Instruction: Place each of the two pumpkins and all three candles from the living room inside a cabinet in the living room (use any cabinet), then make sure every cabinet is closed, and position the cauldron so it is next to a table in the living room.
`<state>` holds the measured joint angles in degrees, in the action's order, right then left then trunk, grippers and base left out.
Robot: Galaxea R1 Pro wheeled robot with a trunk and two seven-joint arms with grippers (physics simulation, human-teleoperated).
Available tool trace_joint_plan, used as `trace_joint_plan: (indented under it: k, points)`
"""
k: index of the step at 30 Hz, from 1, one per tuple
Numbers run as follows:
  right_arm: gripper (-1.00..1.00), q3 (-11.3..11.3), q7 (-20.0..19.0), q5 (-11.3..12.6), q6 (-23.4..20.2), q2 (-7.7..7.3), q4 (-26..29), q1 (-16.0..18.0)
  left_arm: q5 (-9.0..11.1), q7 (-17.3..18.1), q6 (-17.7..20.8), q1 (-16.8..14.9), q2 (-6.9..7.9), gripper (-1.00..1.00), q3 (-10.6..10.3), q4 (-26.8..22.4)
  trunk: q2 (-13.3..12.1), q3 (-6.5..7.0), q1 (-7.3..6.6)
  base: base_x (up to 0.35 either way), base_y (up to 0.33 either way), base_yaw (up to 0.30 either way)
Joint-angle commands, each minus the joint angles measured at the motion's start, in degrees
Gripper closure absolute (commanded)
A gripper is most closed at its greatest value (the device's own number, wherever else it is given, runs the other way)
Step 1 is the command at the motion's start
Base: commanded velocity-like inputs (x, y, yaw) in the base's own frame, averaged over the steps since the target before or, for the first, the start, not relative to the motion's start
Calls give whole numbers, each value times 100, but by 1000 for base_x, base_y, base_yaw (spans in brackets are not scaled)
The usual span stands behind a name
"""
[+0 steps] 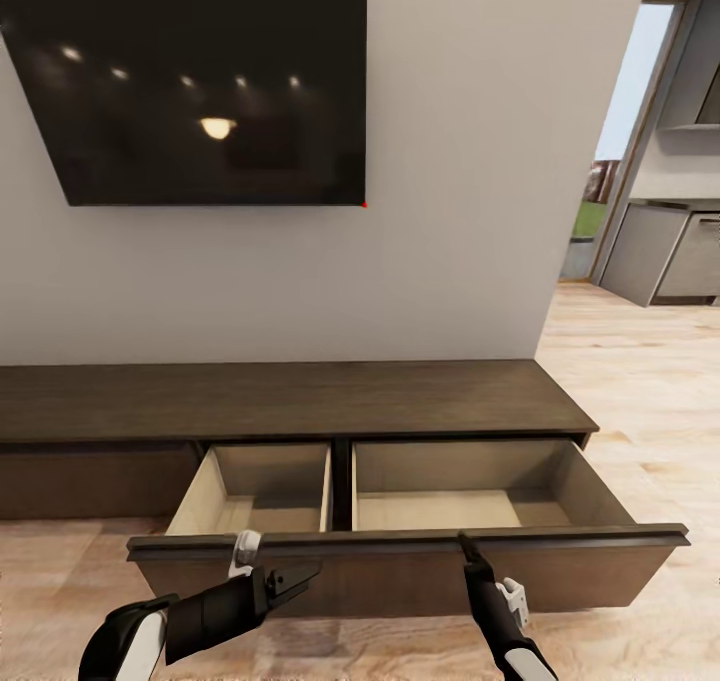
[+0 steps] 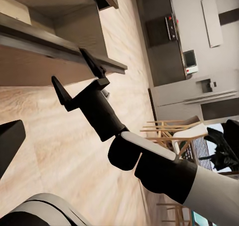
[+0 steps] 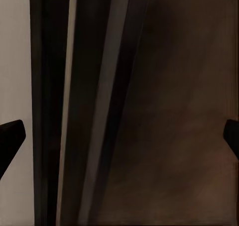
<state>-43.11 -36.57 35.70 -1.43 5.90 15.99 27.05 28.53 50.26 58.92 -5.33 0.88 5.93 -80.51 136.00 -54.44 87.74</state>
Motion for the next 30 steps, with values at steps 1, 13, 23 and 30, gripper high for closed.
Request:
trace_joint_plan:
  k: [1, 13, 23, 30]
  points:
    - [-100, -4, -16, 42, -15, 4, 0, 2, -15, 28, 21, -3, 0, -100, 6, 0, 2, -5, -2, -166, 0, 0]
    - [-100, -4, -10, 24, -78, -1, 0, 2, -15, 28, 26, -3, 0, -100, 6, 0, 2, -5, -2, -198, 0, 0]
    - [-100, 29, 39, -24, -1210, 2, 1, 2, -56, -23, 23, -3, 6, -100, 0, 2, 2, -5, -2, -157, 0, 0]
    - [-100, 49, 106, -72, -2589, -527, 4, -373, -87, -523, 6, -3, -8, -100, 29, 0, -78, 31, -46, -10, 0, 0]
